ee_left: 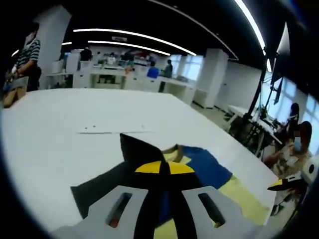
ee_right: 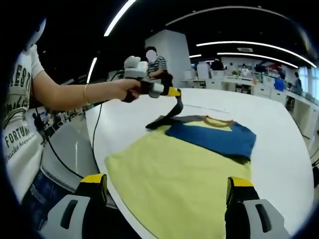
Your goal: Fold the garment on the visible template until the final outline fits inside the template.
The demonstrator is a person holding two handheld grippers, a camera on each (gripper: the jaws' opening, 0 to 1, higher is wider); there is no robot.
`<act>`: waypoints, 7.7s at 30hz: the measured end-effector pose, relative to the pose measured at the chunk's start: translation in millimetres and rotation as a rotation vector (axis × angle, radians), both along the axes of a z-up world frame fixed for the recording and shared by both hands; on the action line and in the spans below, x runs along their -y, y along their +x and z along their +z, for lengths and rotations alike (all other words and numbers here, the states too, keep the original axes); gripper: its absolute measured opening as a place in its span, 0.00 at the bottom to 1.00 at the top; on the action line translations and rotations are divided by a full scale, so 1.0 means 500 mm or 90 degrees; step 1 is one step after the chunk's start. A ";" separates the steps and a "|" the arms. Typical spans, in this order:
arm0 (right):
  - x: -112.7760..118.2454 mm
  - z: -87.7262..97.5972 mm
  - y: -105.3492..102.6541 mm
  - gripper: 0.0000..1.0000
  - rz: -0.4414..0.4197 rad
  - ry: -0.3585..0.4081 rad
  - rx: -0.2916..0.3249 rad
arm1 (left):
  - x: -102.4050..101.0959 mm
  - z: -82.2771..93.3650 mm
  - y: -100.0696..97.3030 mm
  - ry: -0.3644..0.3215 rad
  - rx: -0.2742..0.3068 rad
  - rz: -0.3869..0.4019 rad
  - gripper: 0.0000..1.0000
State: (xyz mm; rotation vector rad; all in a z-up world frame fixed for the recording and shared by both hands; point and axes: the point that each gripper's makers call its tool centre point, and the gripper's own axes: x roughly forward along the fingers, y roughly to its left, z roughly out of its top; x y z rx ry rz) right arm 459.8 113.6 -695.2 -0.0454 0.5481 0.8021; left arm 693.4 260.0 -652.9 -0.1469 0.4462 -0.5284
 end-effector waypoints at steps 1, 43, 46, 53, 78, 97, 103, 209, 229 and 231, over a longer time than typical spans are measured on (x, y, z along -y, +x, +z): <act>0.000 0.000 0.000 0.99 0.000 0.000 0.000 | 0.006 0.000 0.000 0.001 0.001 -0.004 0.00; 0.034 -0.021 0.007 0.99 -0.015 -0.012 -0.008 | 0.207 0.015 0.004 -0.098 0.022 -0.088 0.00; 0.035 -0.024 0.008 0.99 -0.016 -0.014 -0.010 | 0.220 0.013 0.002 -0.107 0.018 -0.094 0.00; 0.038 -0.024 0.010 0.99 -0.019 -0.014 -0.009 | 0.249 0.013 -0.010 -0.112 0.024 -0.126 0.00; 0.059 -0.040 0.014 0.99 -0.042 -0.008 -0.017 | 0.353 -0.023 -0.026 -0.125 -0.009 -0.171 0.00; 0.071 -0.045 0.021 0.99 -0.051 -0.007 -0.023 | 0.424 -0.135 -0.048 -0.032 -0.052 -0.202 0.01; 0.077 -0.039 0.025 0.99 -0.057 -0.002 -0.017 | 0.442 -0.128 -0.068 -0.026 -0.029 -0.252 0.11; 0.090 -0.097 -0.085 0.78 0.124 -0.165 -0.085 | -0.064 -0.207 -0.515 0.156 -0.062 -0.407 0.60; 0.126 -0.159 -0.111 0.43 0.163 -0.241 -0.110 | -0.110 -0.270 -0.546 0.328 -0.047 -0.465 0.41; 0.128 -0.161 -0.112 0.43 0.163 -0.244 -0.110 | -0.111 -0.272 -0.547 0.336 -0.045 -0.467 0.39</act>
